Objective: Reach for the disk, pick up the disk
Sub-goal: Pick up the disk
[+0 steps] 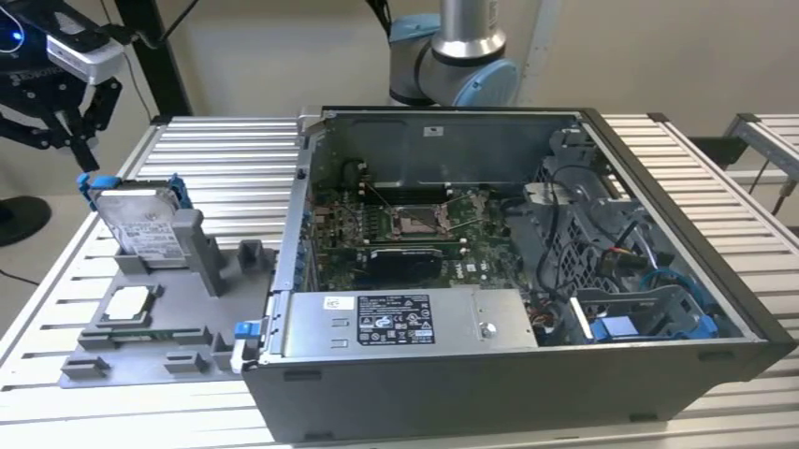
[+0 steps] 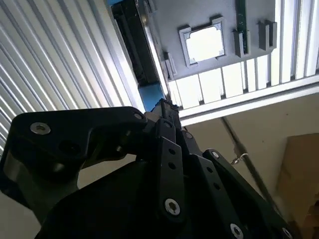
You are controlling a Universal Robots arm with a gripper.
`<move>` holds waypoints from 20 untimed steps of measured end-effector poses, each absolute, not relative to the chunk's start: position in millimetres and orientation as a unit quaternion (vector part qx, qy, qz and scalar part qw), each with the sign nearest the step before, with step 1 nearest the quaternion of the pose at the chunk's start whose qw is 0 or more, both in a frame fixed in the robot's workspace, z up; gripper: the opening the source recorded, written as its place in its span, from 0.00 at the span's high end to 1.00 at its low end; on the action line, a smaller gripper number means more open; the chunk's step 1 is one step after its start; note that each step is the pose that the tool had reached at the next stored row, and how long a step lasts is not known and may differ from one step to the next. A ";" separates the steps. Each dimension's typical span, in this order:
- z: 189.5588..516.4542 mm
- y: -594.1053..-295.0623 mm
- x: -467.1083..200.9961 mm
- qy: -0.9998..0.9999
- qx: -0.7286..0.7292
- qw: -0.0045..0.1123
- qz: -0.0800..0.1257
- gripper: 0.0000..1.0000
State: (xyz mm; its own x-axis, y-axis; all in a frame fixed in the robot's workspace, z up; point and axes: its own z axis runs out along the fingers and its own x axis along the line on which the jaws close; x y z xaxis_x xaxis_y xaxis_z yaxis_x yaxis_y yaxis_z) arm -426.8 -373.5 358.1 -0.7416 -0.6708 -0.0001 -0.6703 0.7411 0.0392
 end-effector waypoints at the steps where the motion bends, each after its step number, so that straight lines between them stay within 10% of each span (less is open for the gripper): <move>1: 358.1 -373.5 -426.8 -0.930 0.366 0.007 -0.018 1.00; 20: 358.1 -373.5 -426.9 -0.868 0.496 0.010 -0.017 1.00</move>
